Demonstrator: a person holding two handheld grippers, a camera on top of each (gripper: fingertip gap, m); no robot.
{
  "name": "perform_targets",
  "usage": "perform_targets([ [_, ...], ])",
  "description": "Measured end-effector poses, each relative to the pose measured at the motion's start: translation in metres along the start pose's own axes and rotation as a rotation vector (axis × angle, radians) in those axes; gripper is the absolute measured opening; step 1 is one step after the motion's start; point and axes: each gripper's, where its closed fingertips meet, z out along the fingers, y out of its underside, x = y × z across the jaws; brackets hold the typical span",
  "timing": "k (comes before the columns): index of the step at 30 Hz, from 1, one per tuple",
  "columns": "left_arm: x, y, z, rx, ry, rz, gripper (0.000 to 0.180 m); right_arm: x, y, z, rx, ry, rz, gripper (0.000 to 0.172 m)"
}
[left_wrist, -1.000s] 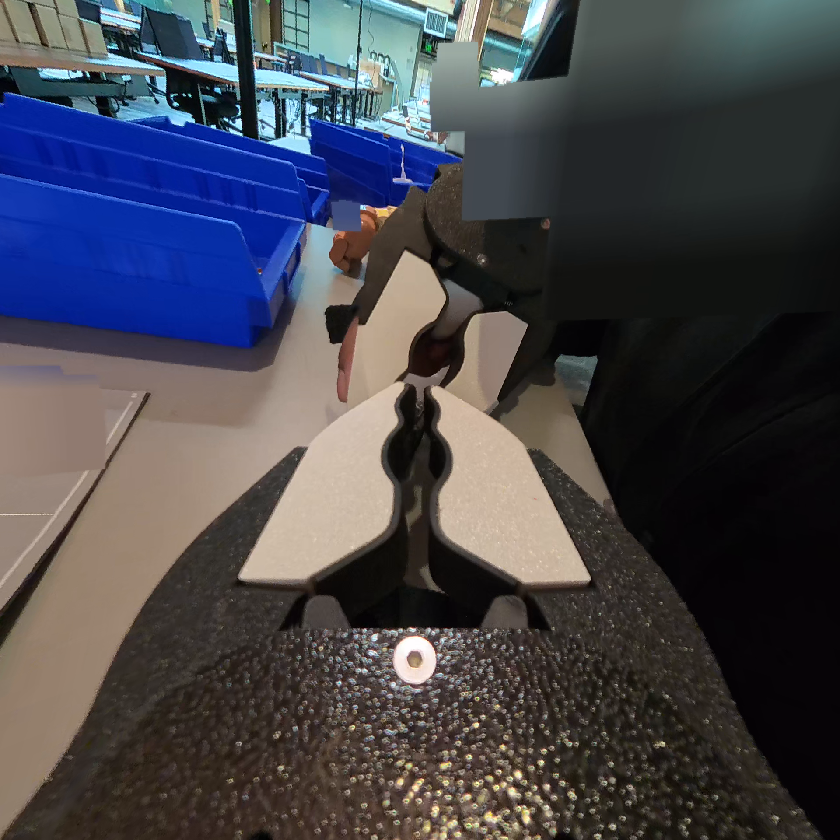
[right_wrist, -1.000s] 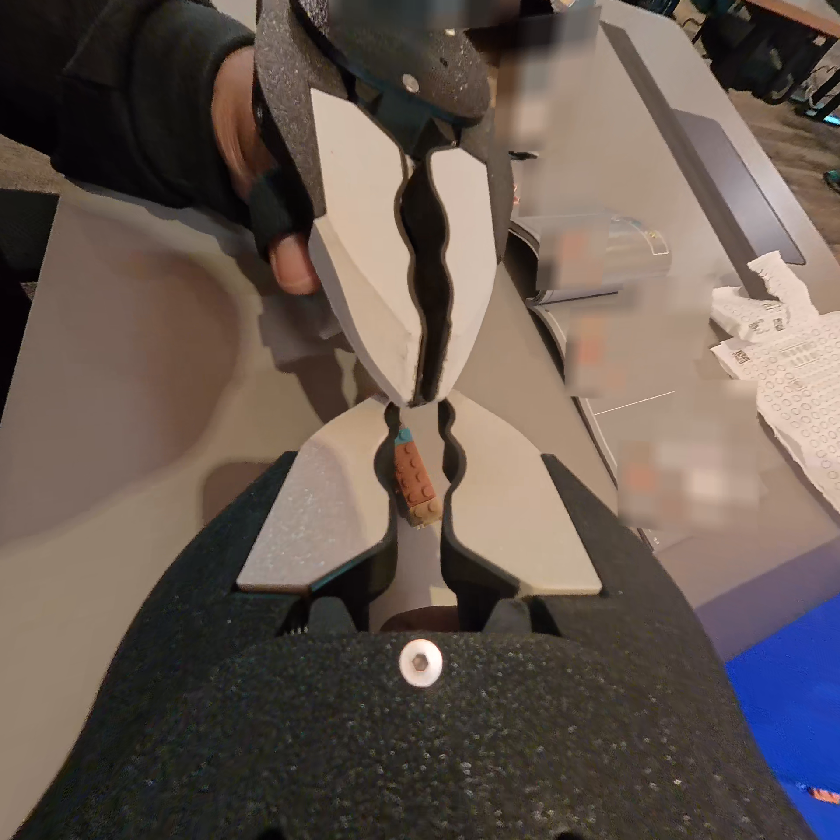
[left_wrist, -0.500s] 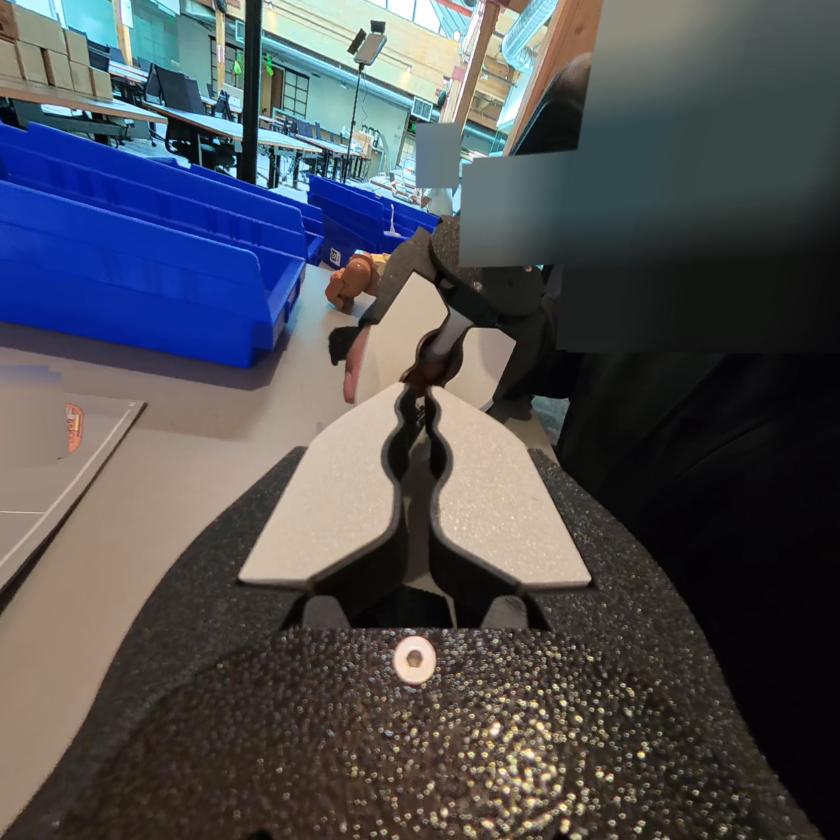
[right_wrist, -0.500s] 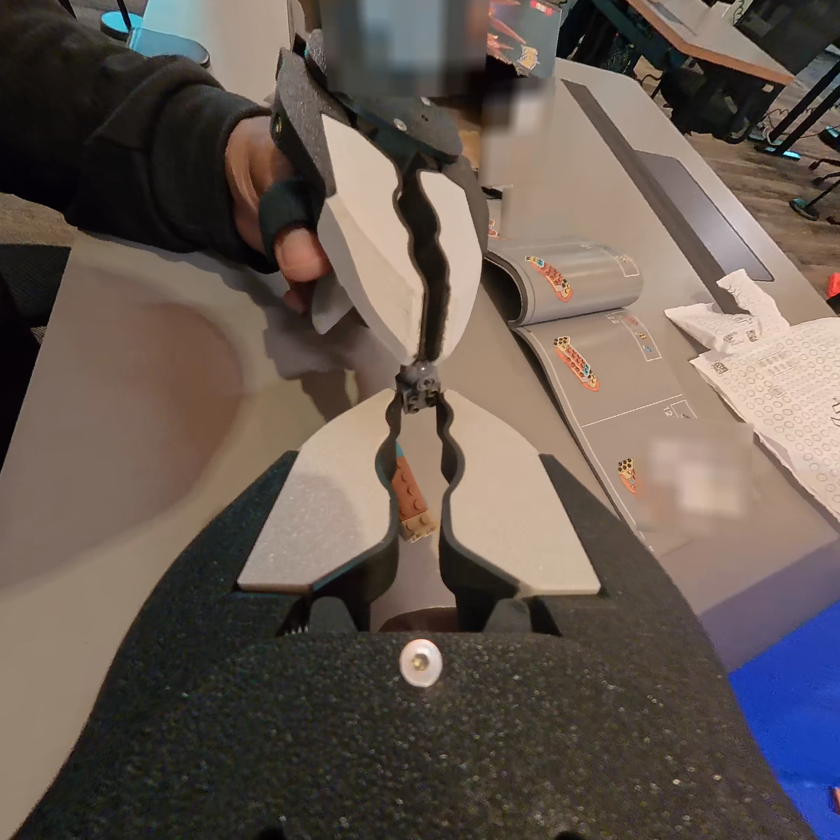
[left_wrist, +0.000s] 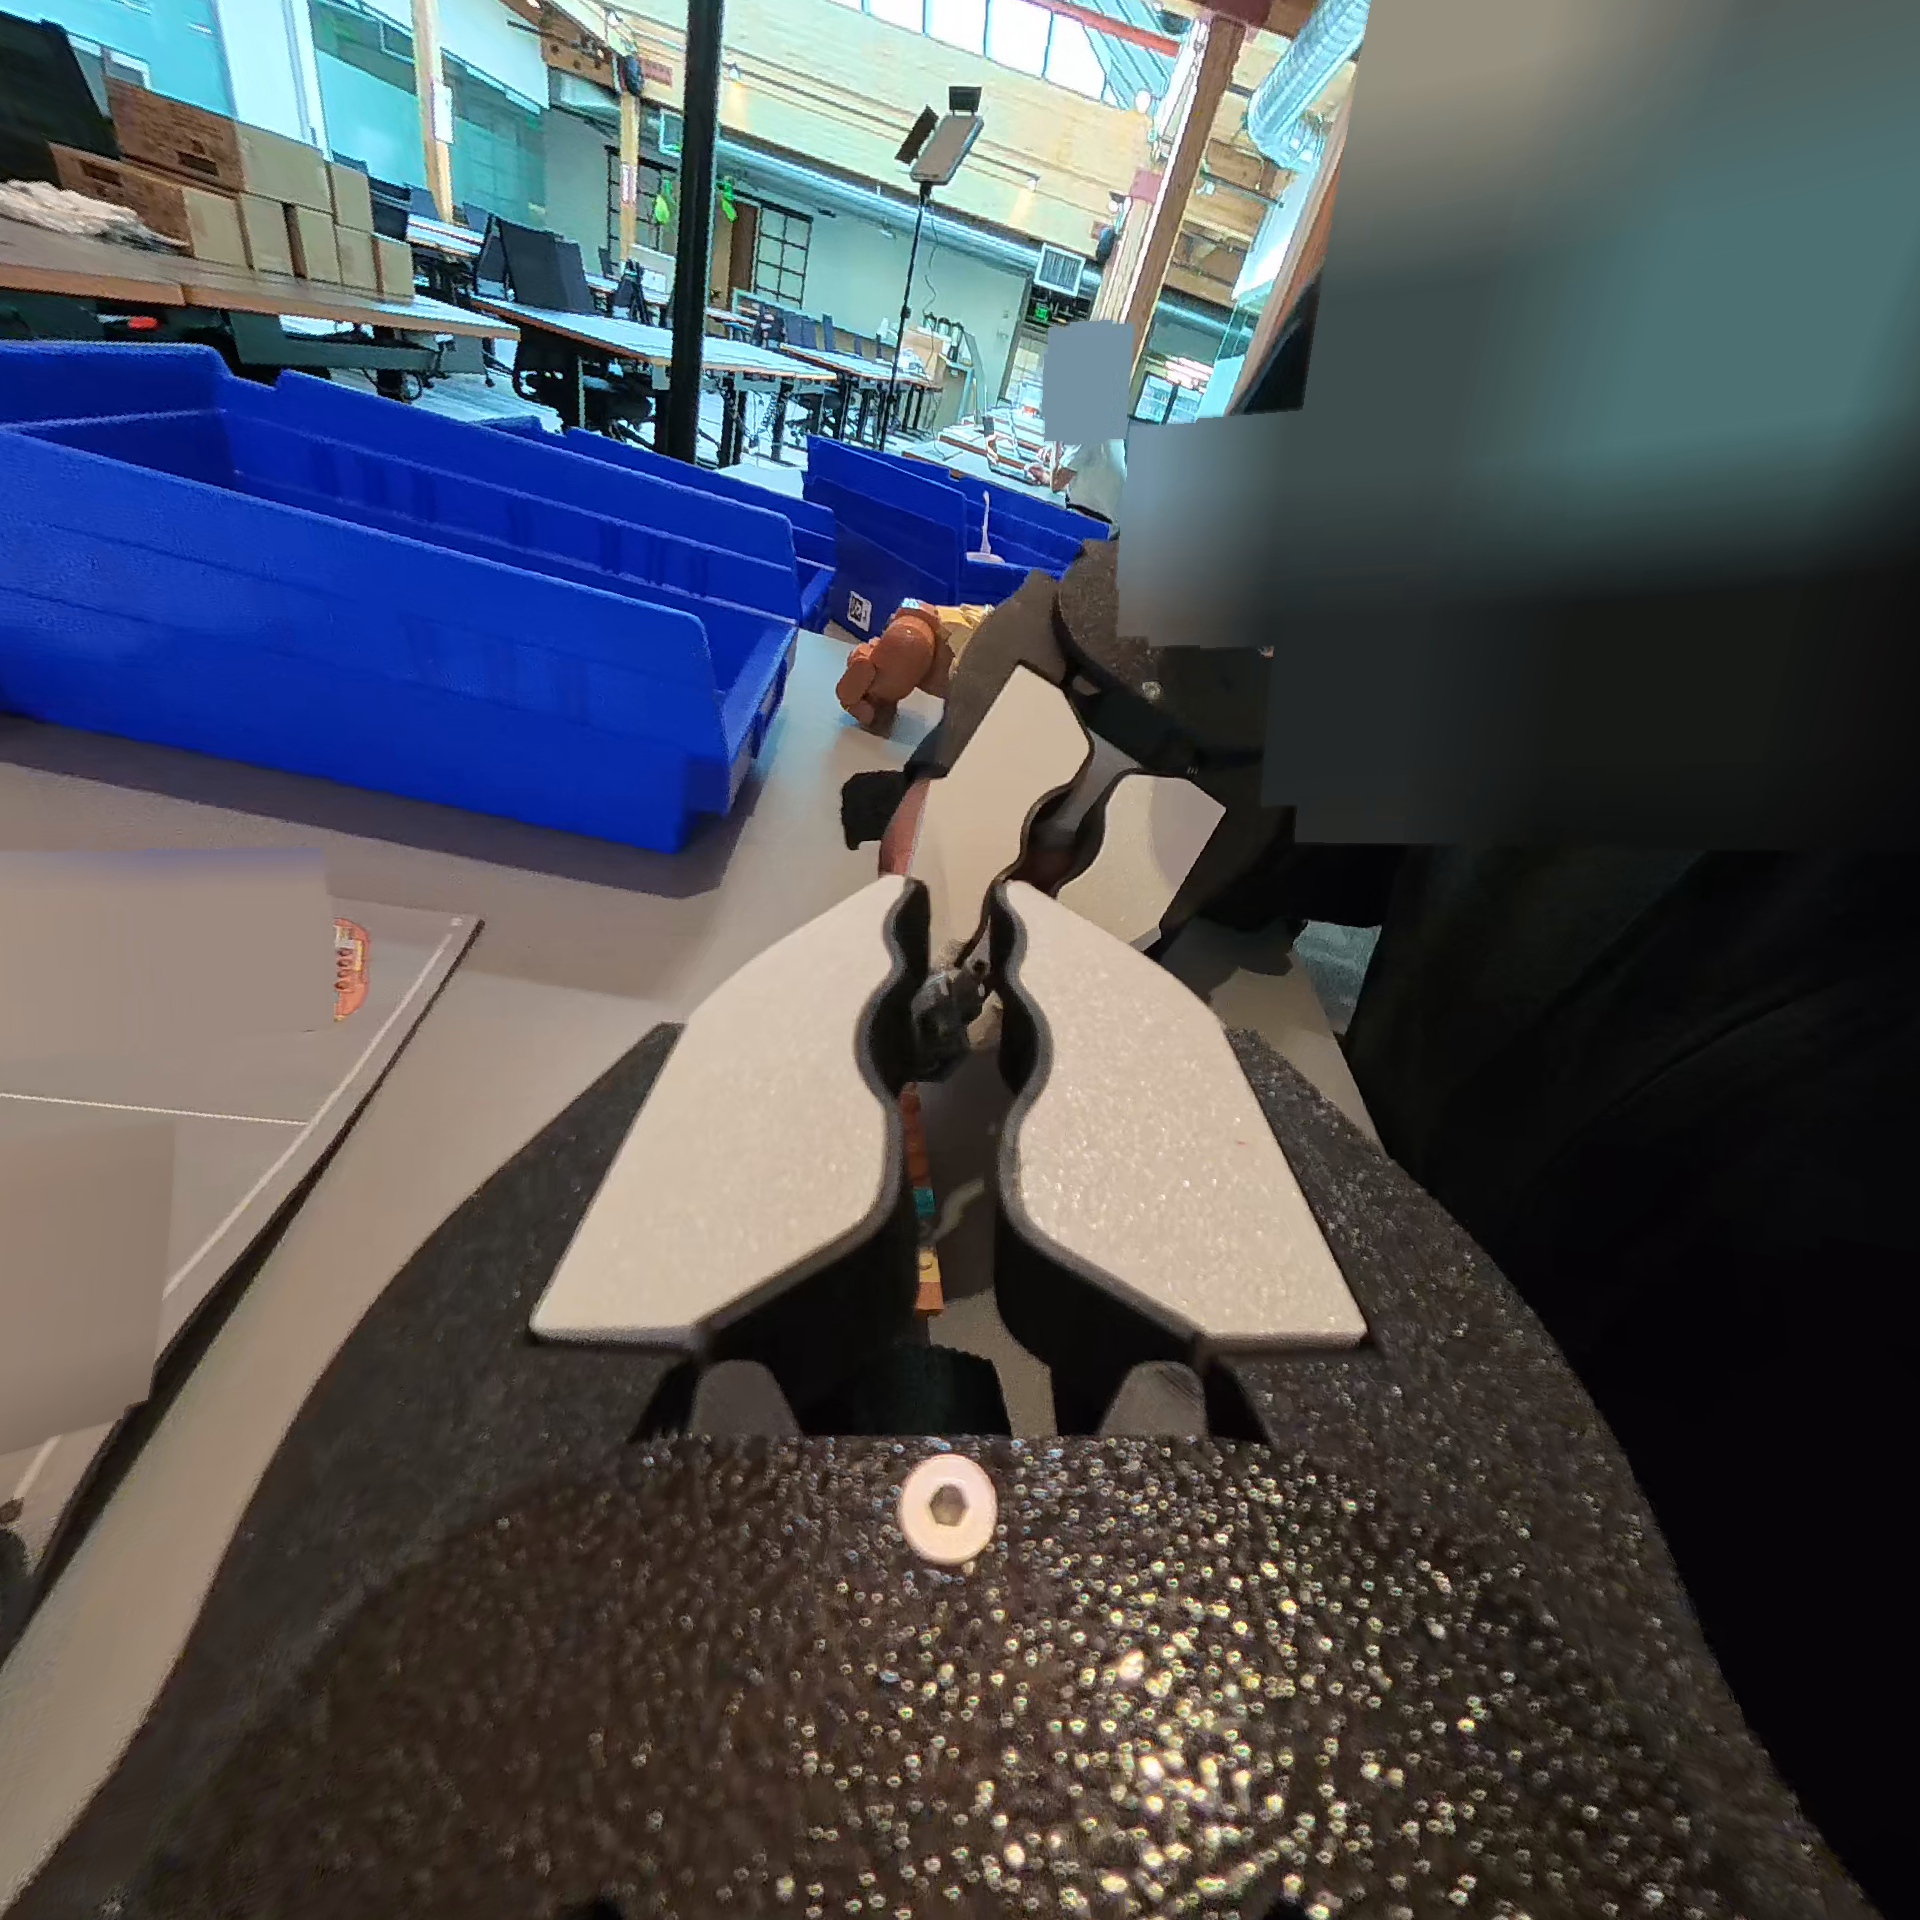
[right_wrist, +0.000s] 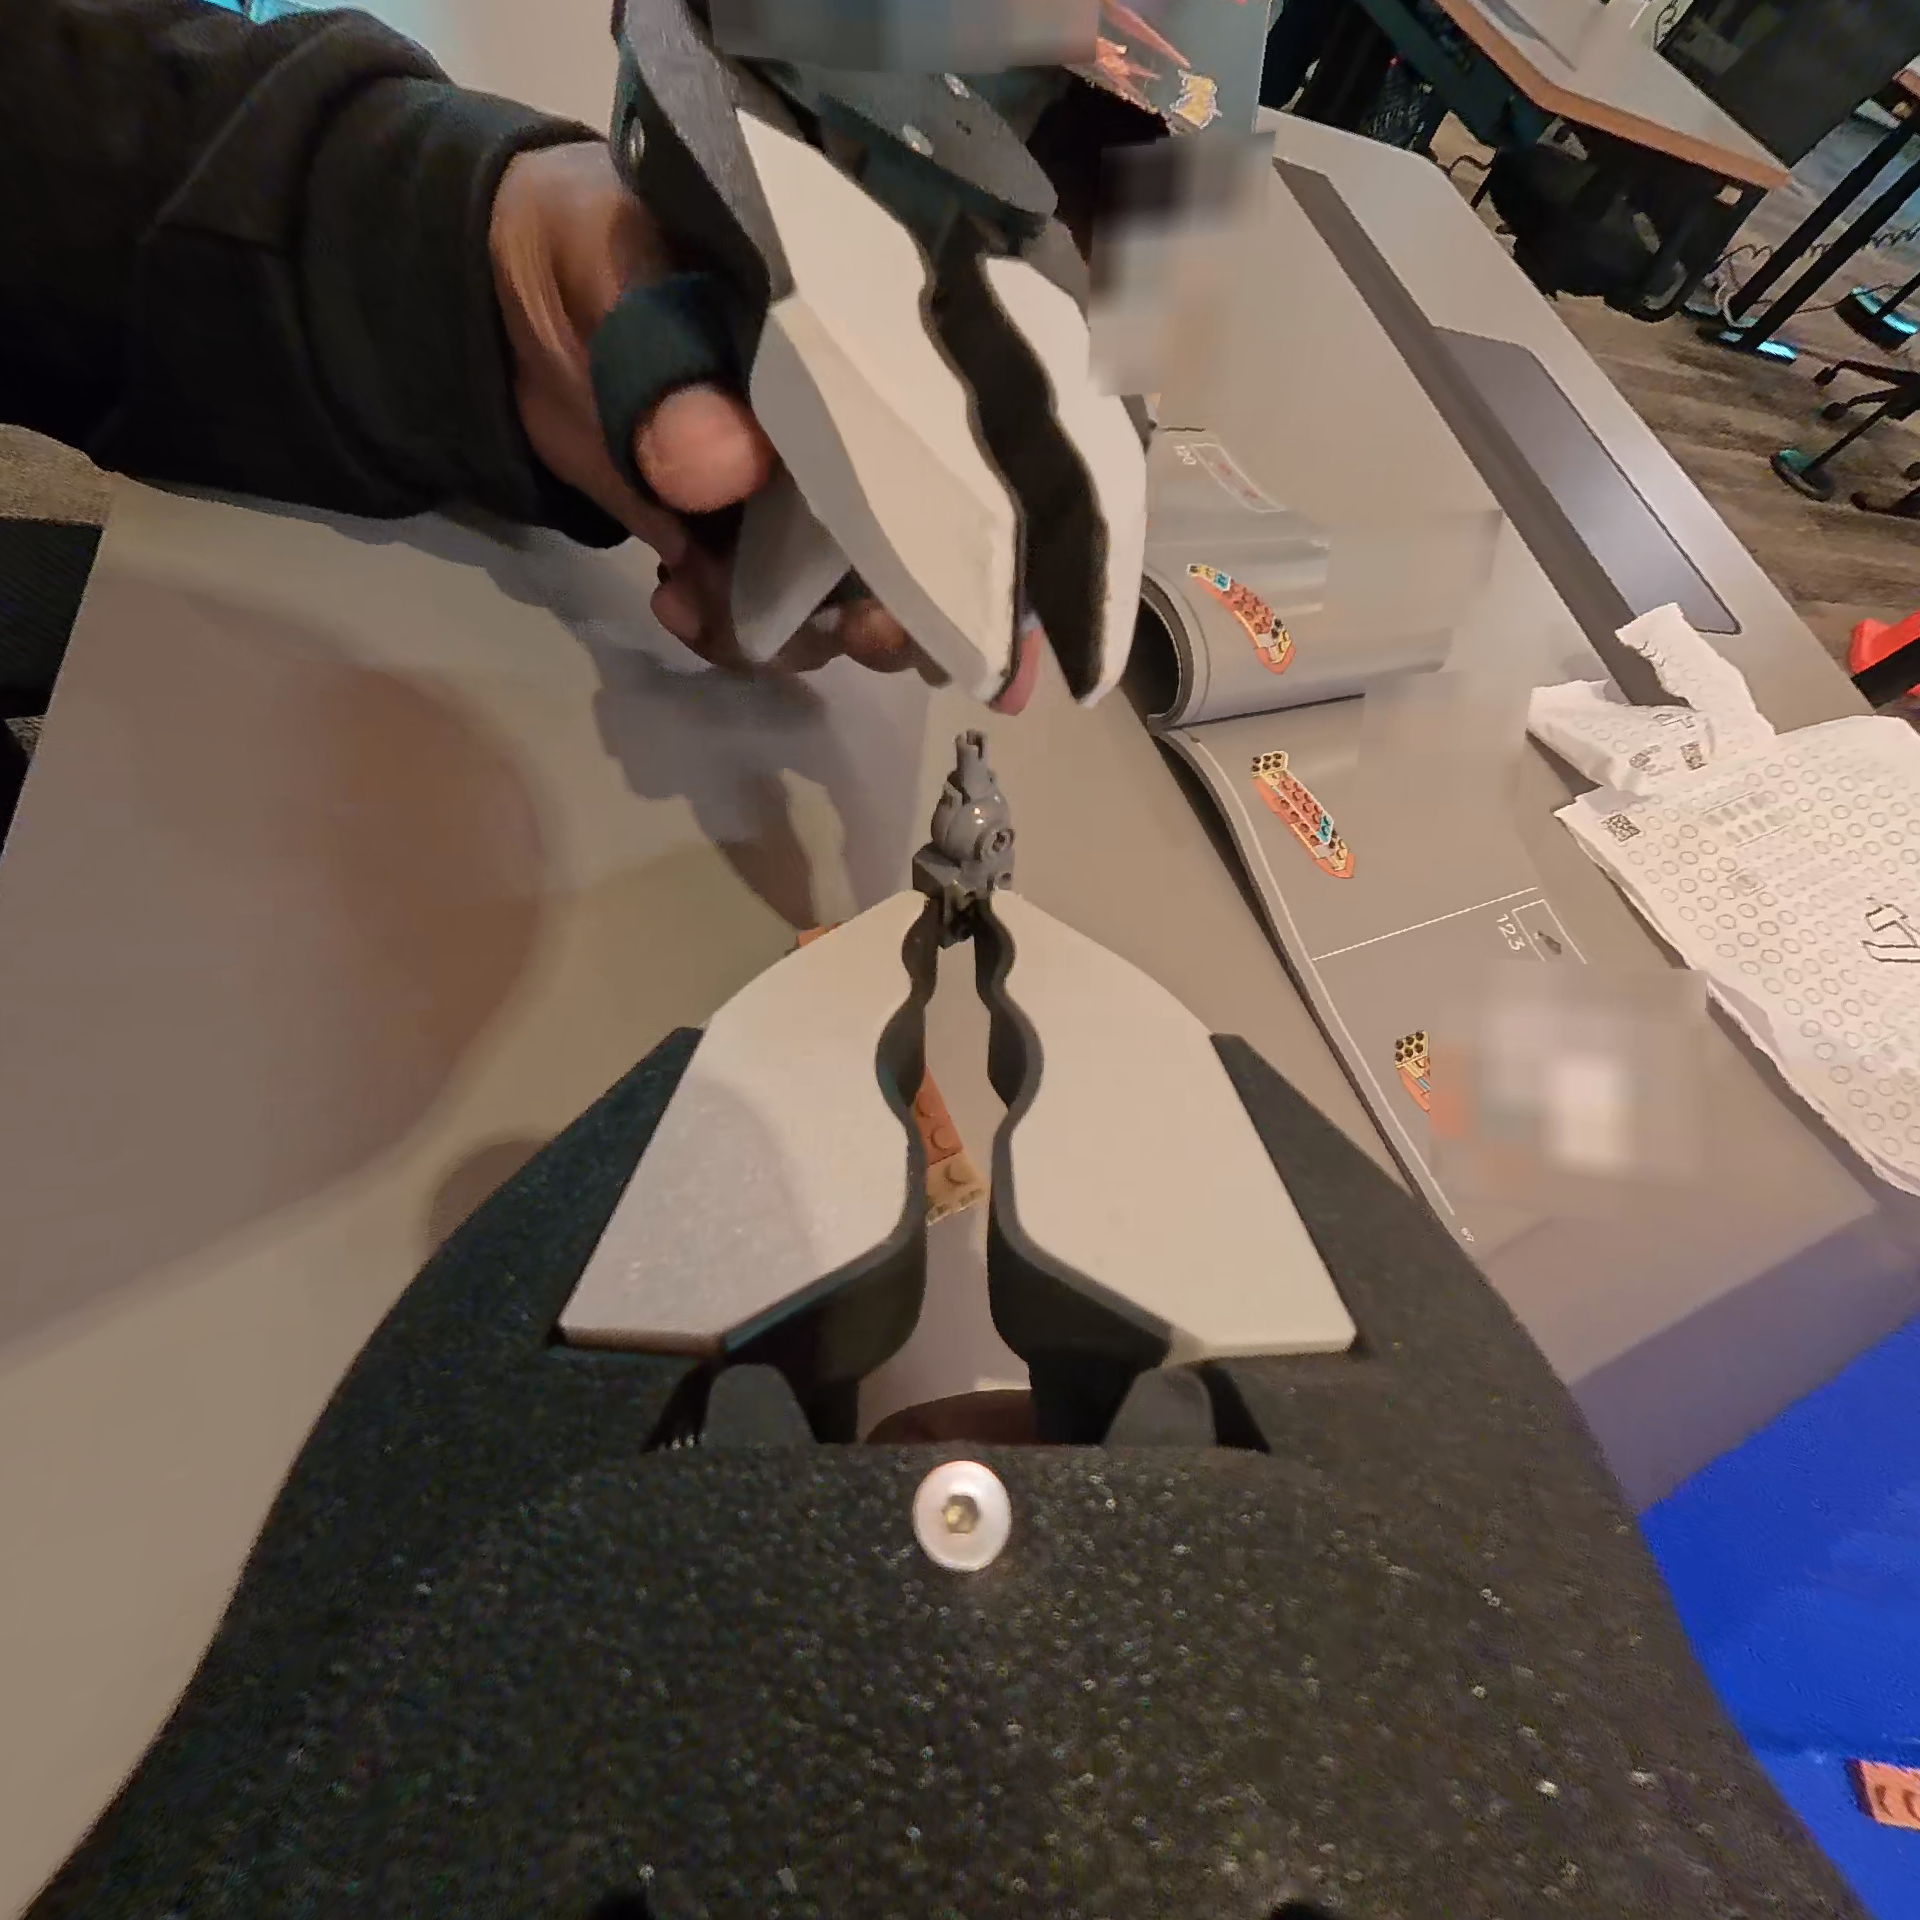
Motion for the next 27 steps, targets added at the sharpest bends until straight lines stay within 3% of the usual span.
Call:
perform_targets([
  [7, -0.006, 0.013, -0.002, -0.100, -0.055, 0.001, 0.026, 0.004, 0.003, 0.002, -0.015, 0.035, -0.020, 0.006],
  [12, -0.010, 0.032, 0.006, -0.211, -0.119, 0.075, 0.023, 0.004, 0.001, 0.002, -0.013, 0.050, -0.032, 0.006],
  [20, -0.013, 0.033, 0.006, -0.175, -0.132, 0.103, 0.014, 0.005, 0.002, 0.002, -0.008, 0.079, -0.068, 0.010],
  [27, -0.019, 0.018, -0.008, -0.051, -0.099, 0.009, 0.014, 0.002, 0.017, -0.007, -0.015, -0.071, -0.045, 0.028],
])
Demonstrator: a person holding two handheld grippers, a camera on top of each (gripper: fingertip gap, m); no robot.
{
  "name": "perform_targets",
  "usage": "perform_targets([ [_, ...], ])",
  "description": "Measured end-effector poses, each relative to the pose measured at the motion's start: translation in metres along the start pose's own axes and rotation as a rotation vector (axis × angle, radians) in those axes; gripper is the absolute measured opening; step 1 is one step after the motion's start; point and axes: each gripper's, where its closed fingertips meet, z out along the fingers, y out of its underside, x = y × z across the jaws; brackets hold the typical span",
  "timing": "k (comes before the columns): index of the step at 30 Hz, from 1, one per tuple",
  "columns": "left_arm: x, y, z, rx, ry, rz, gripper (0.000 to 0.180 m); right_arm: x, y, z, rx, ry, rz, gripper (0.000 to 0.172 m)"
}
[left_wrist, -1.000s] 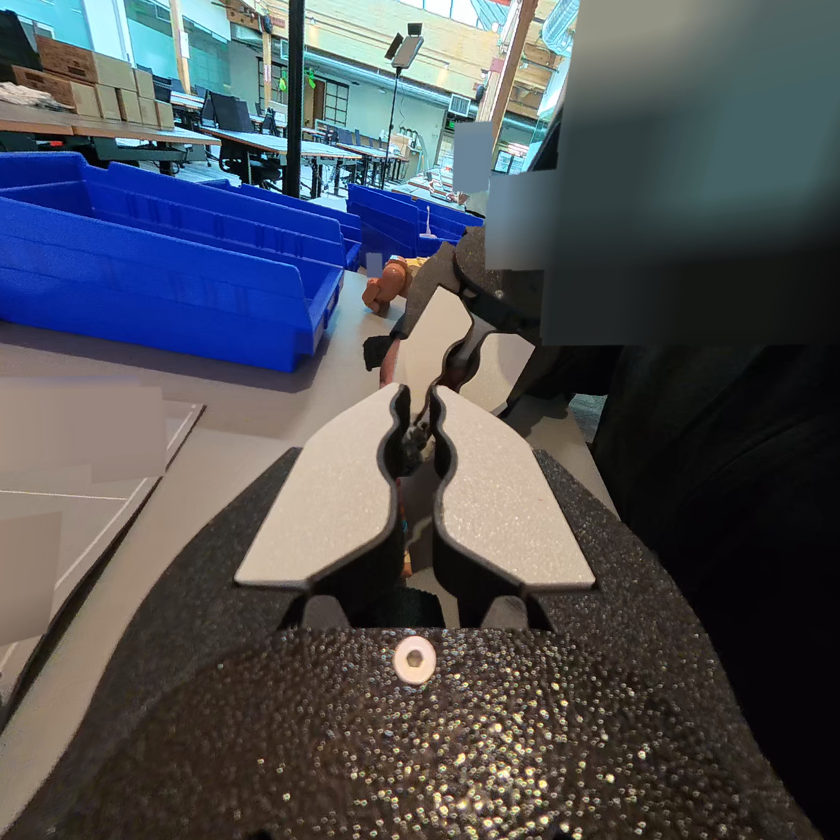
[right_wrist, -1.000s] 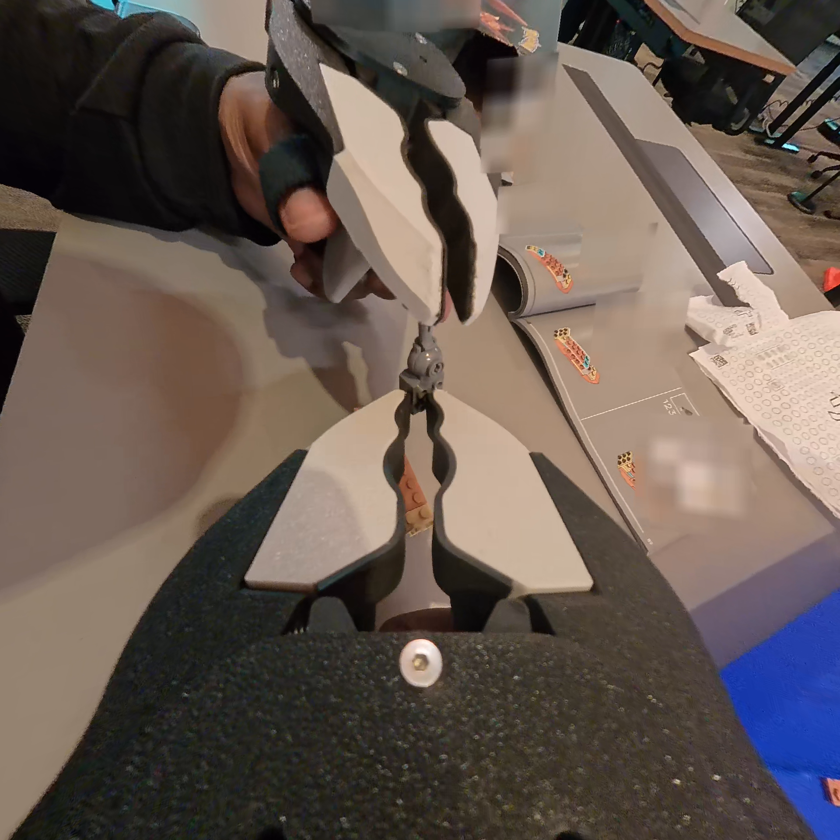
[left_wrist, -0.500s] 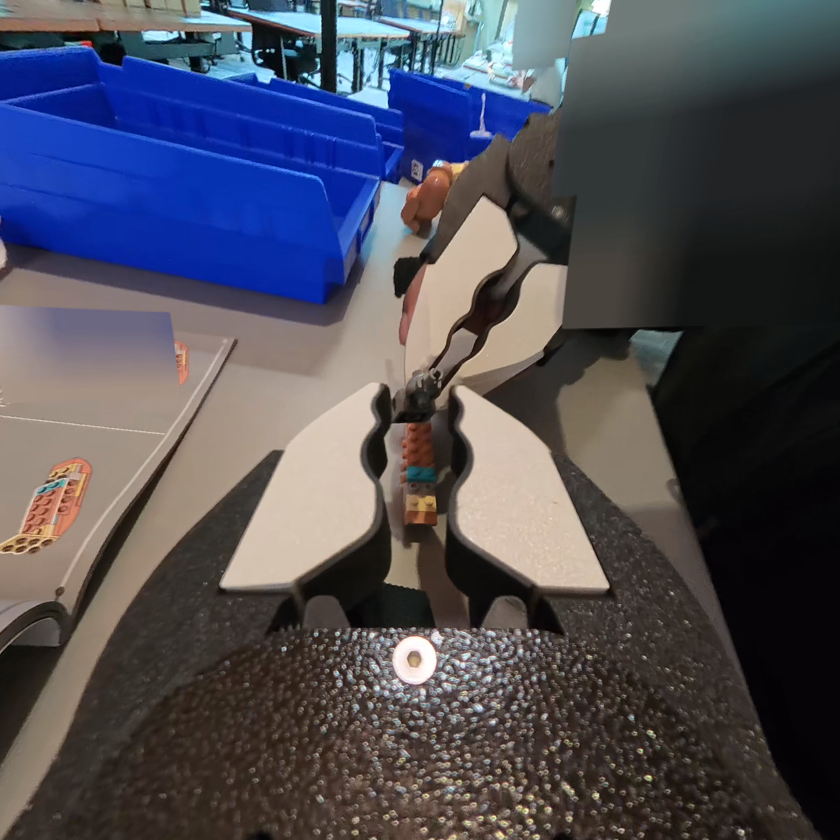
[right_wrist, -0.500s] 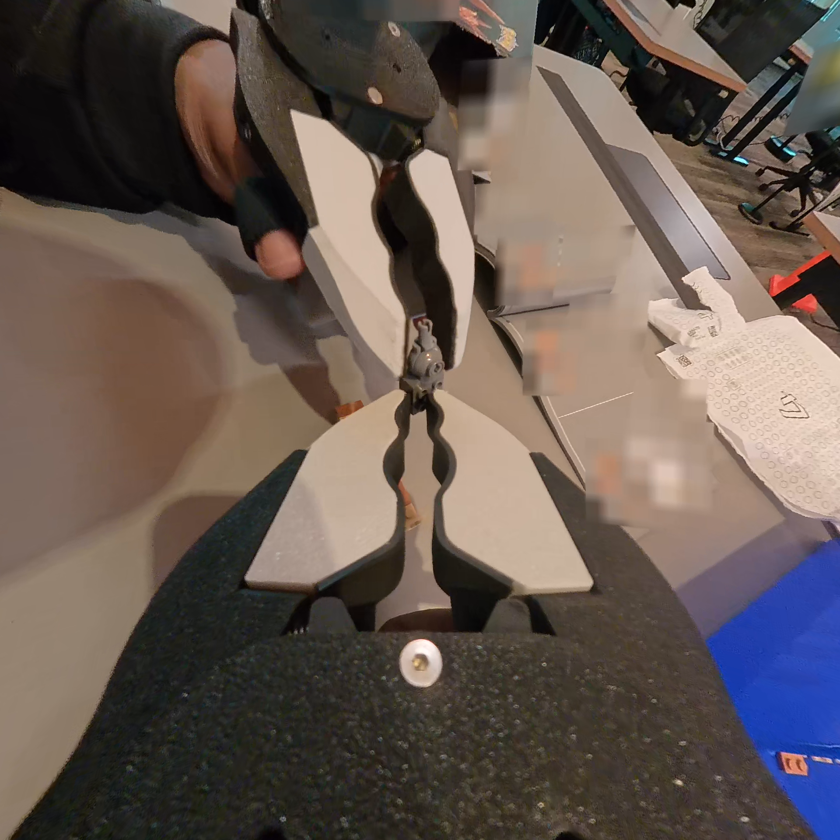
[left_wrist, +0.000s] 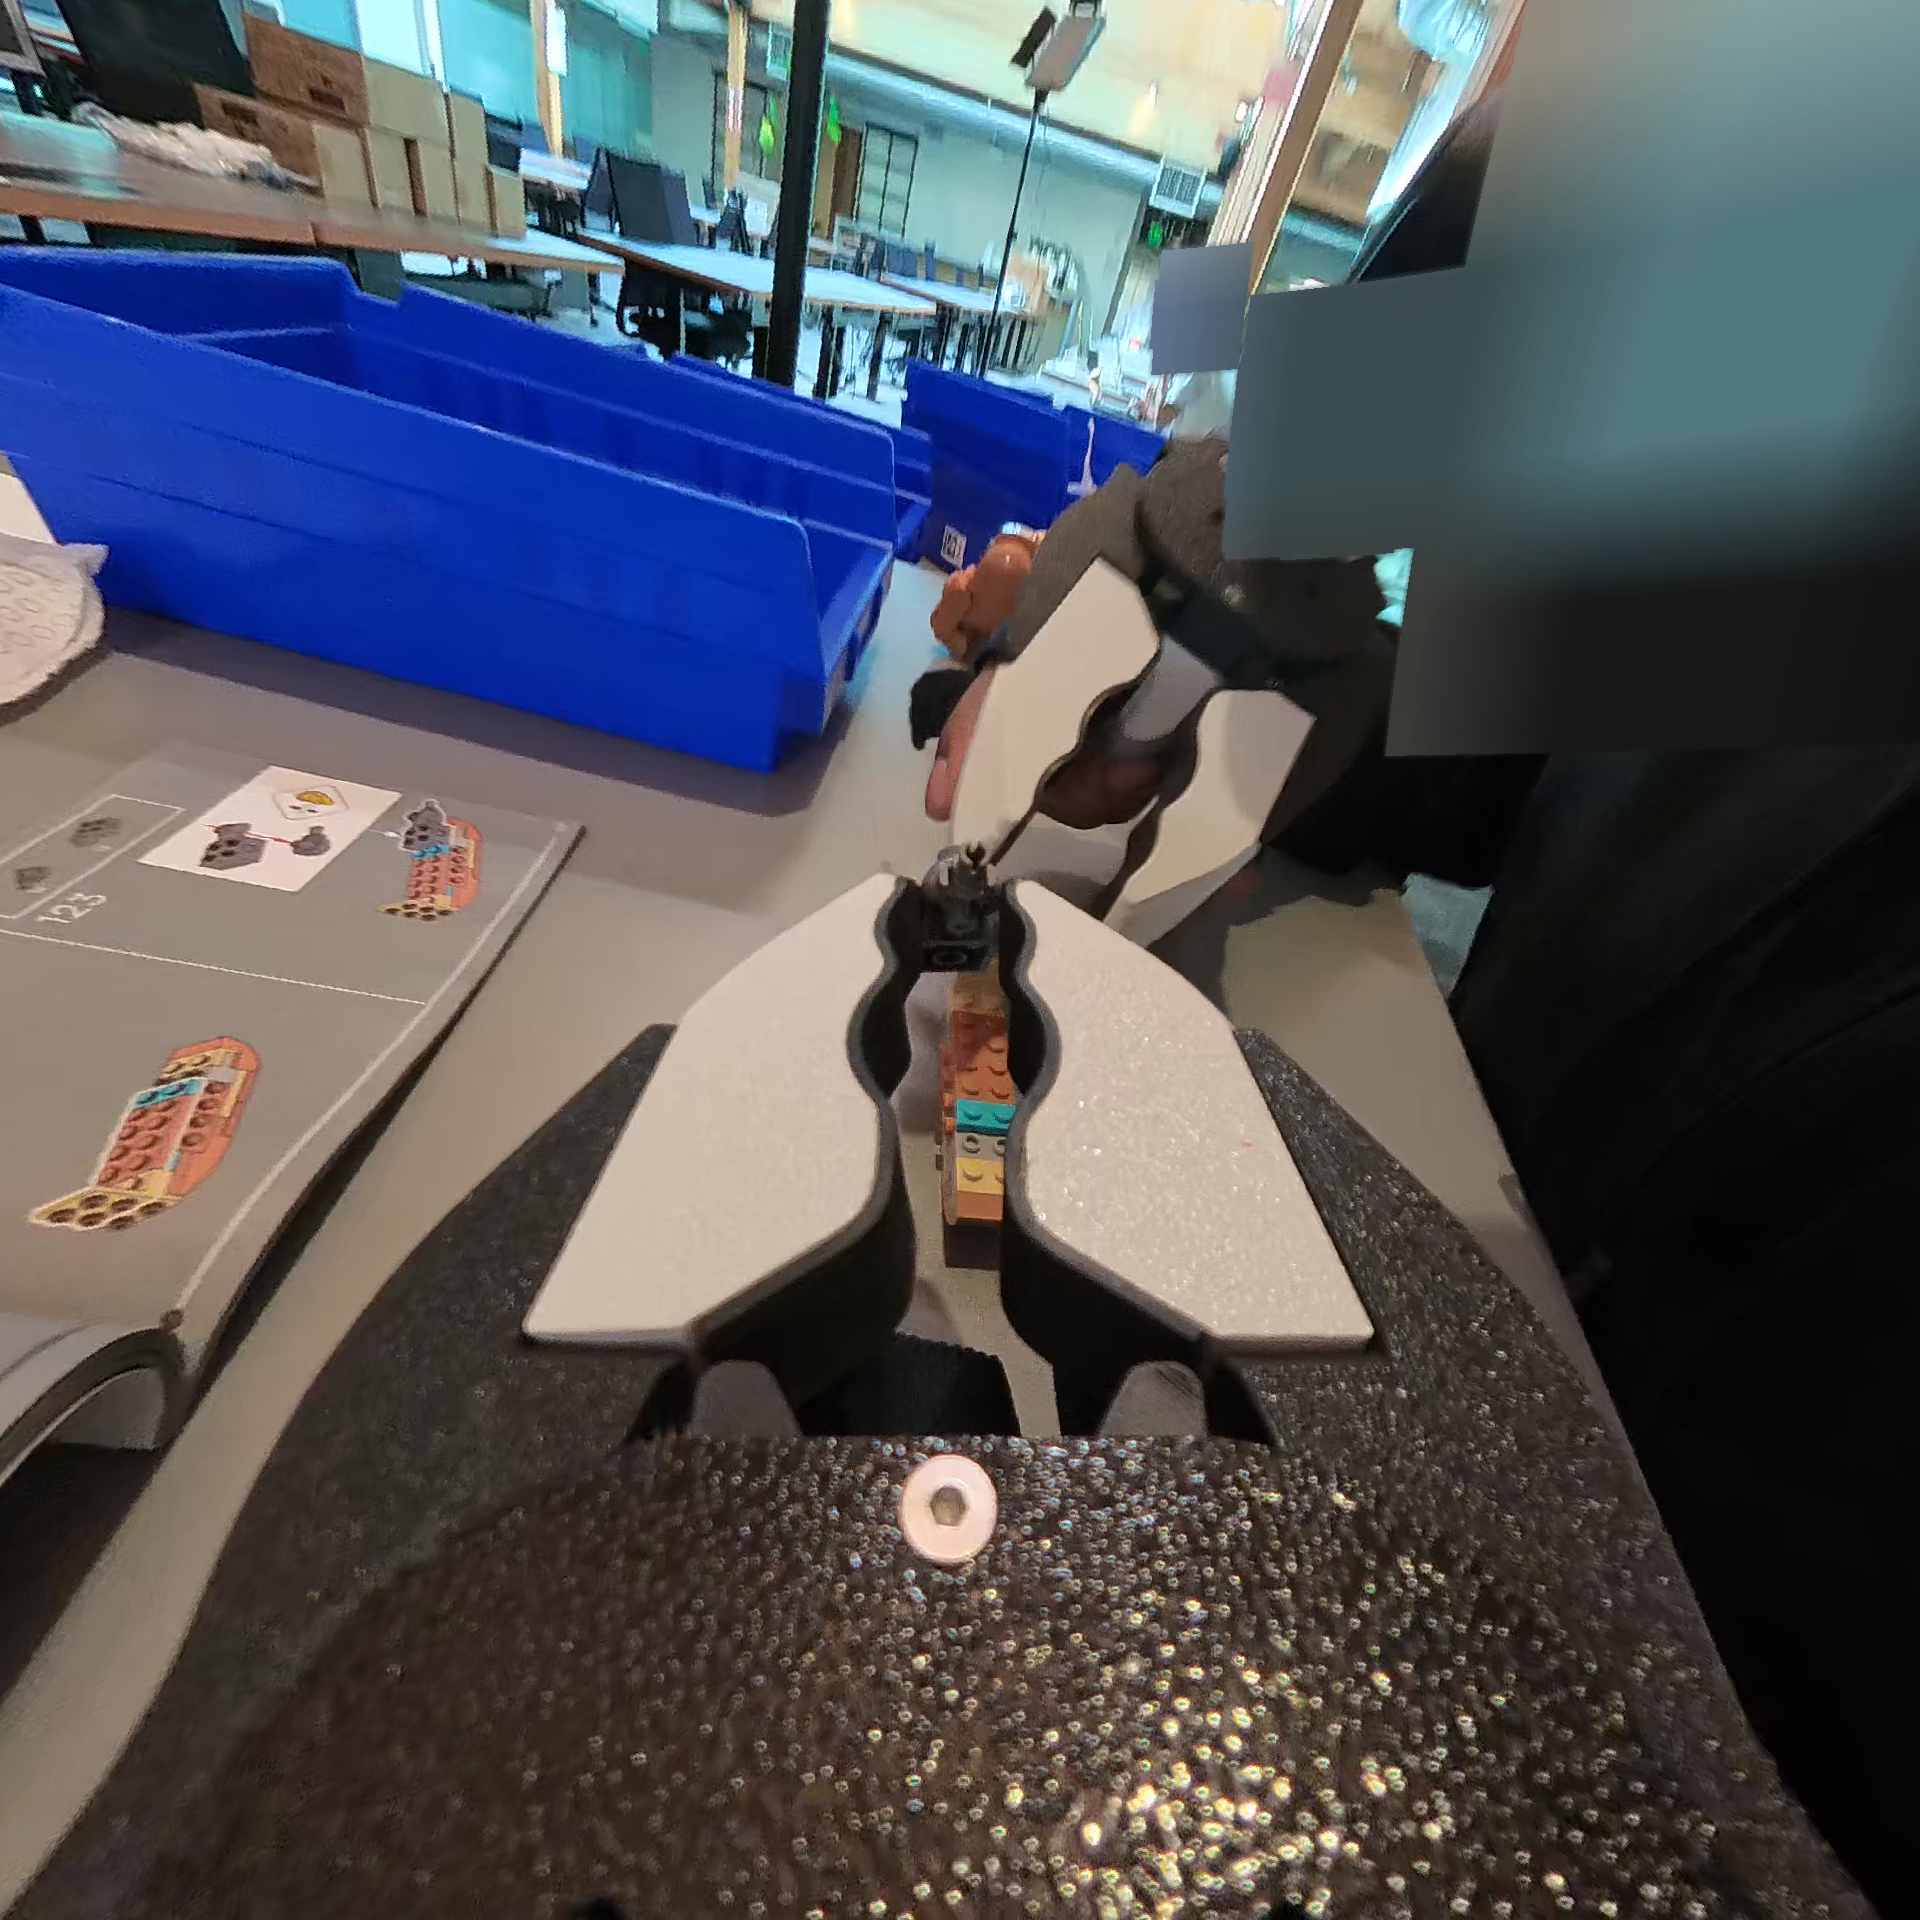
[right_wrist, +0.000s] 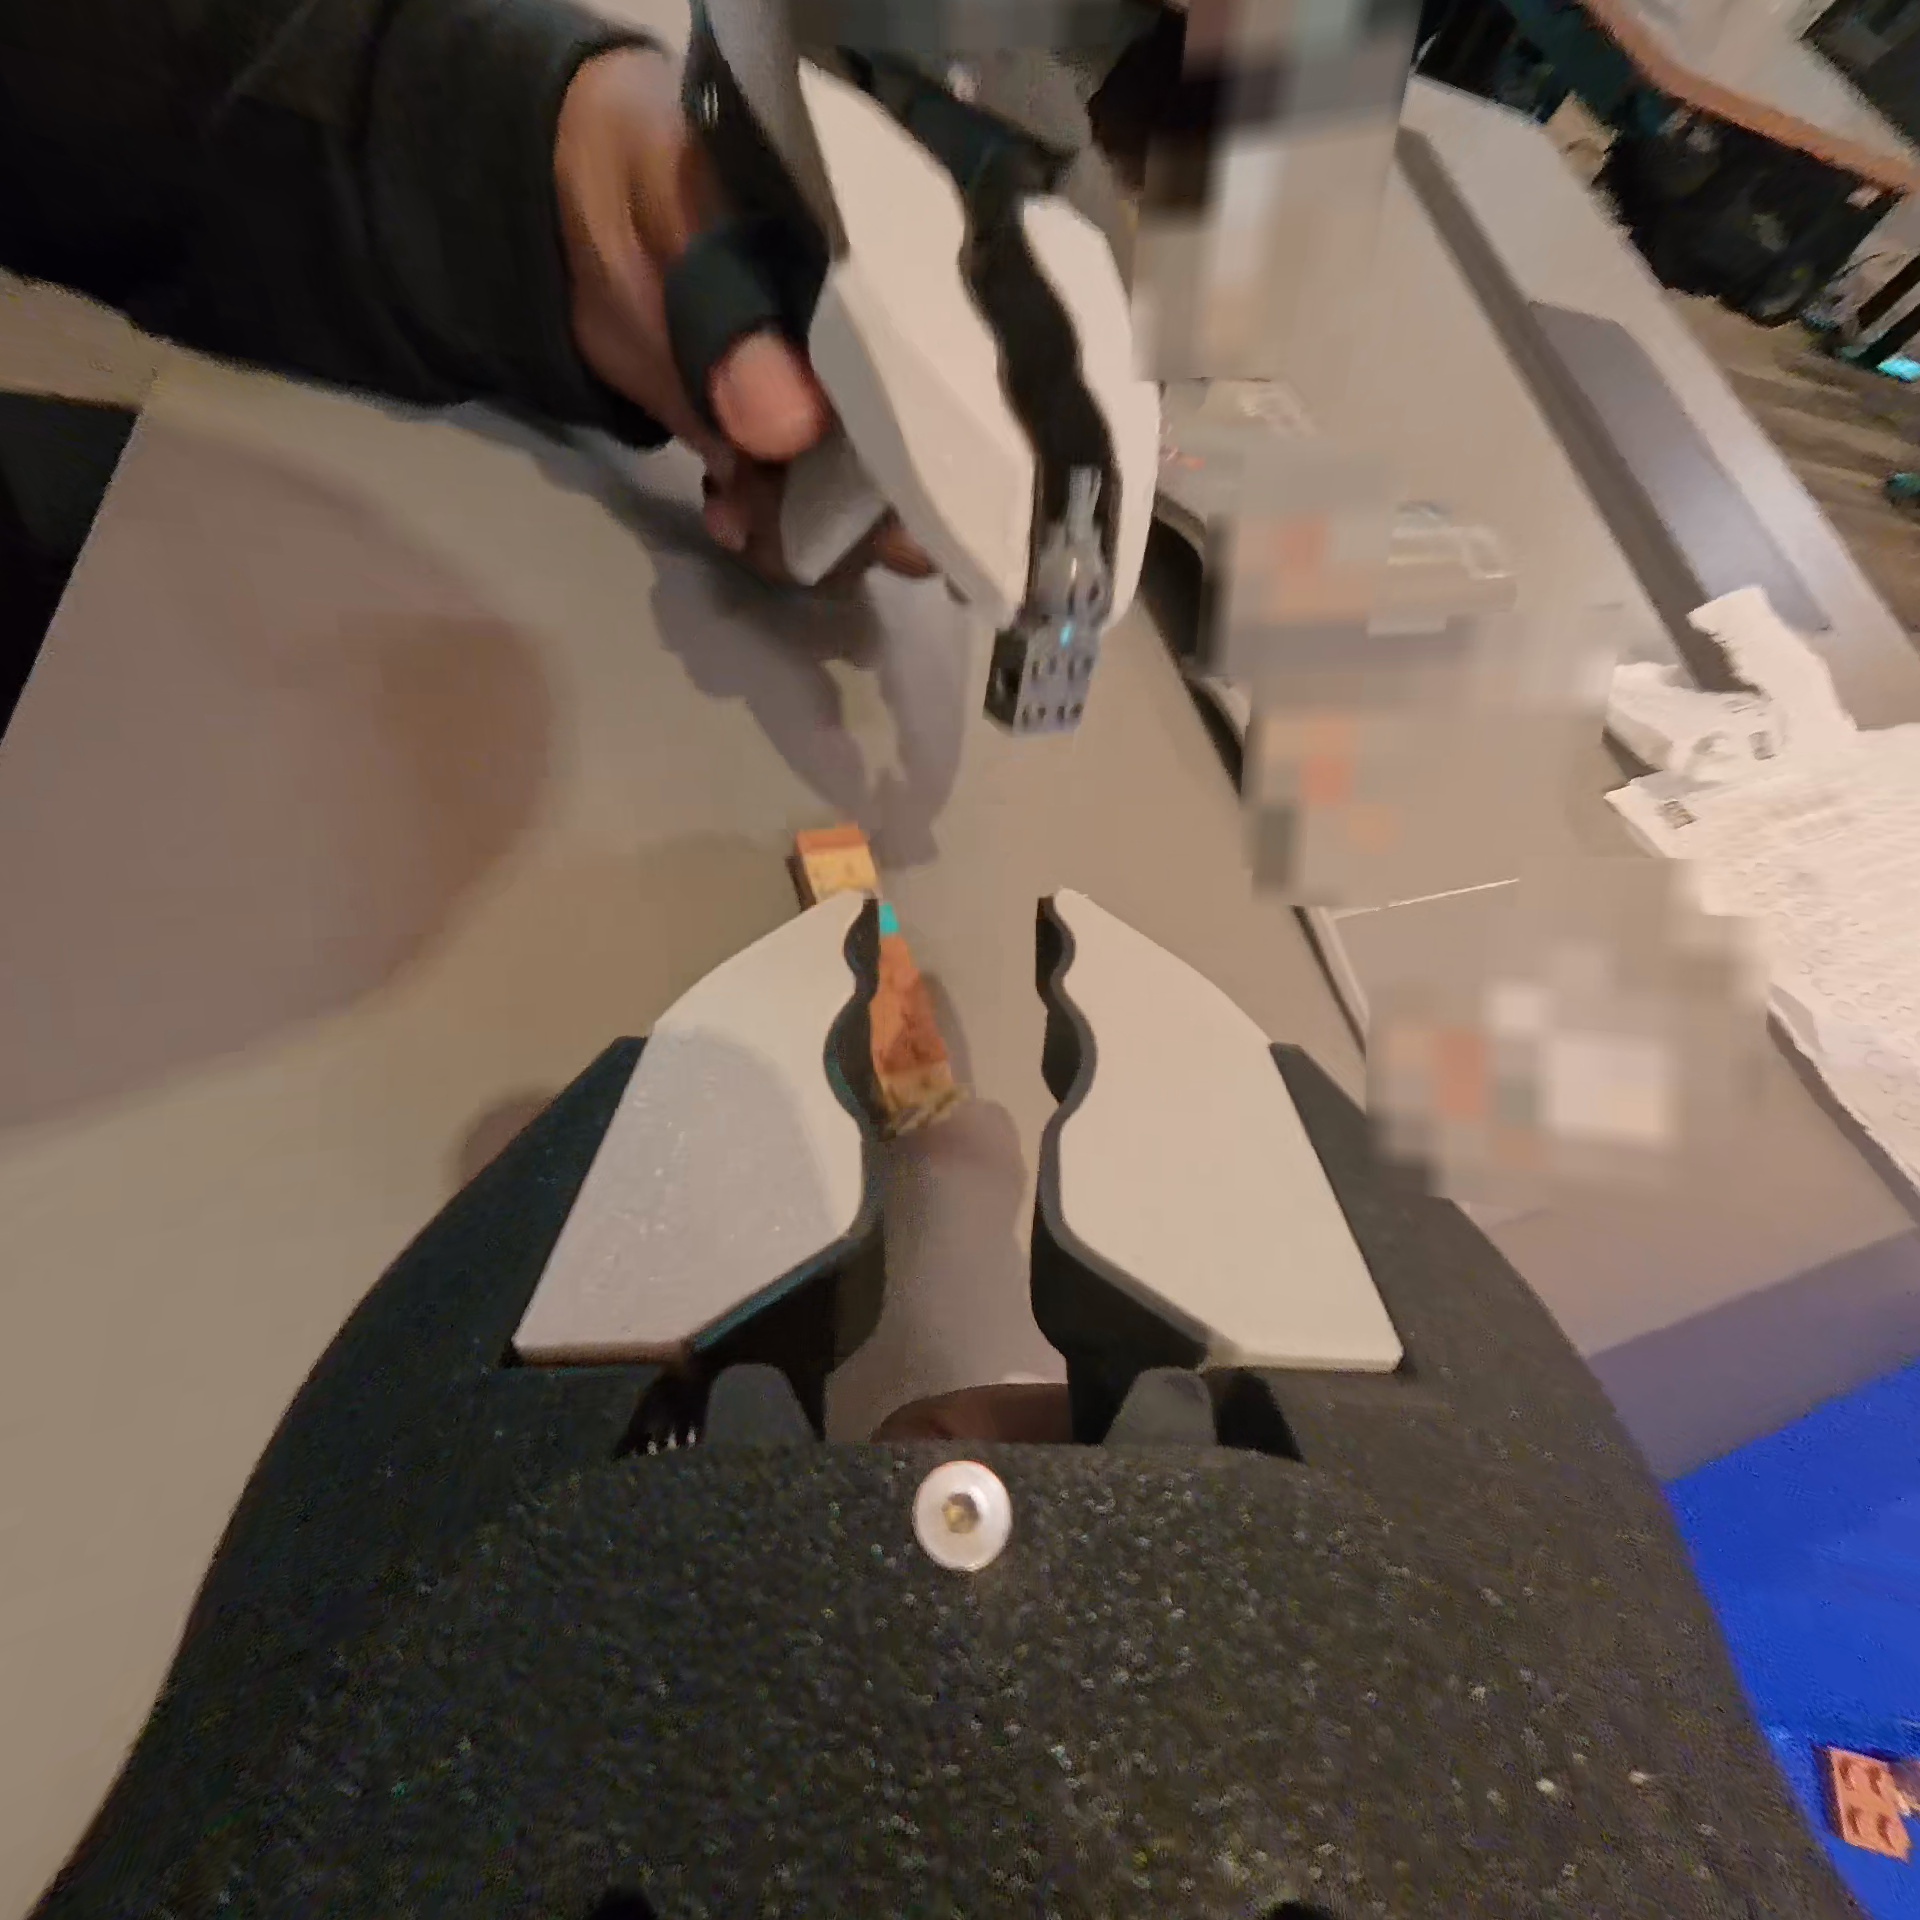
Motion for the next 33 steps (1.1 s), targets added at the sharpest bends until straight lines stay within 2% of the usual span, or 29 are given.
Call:
perform_targets([
  [7, -0.001, 0.001, -0.003, -0.005, 0.011, -0.001, 0.014, -0.009, 0.036, 0.007, -0.098, -0.159, 0.090, 0.043],
  [16, 0.001, 0.000, -0.003, 0.004, 0.034, -0.032, 0.014, -0.010, 0.053, 0.022, -0.182, -0.133, 0.060, 0.047],
  [21, -0.002, -0.001, -0.004, 0.013, 0.041, -0.082, 0.014, -0.007, 0.051, 0.025, -0.179, -0.110, 0.048, 0.041],
  [25, -0.002, 0.001, -0.004, -0.002, 0.057, -0.123, 0.014, -0.008, 0.050, 0.027, -0.174, -0.109, 0.039, 0.029],
  [33, -0.002, 0.010, -0.003, -0.068, 0.043, -0.116, 0.014, -0.004, 0.050, 0.026, -0.170, -0.094, 0.085, 0.020],
])
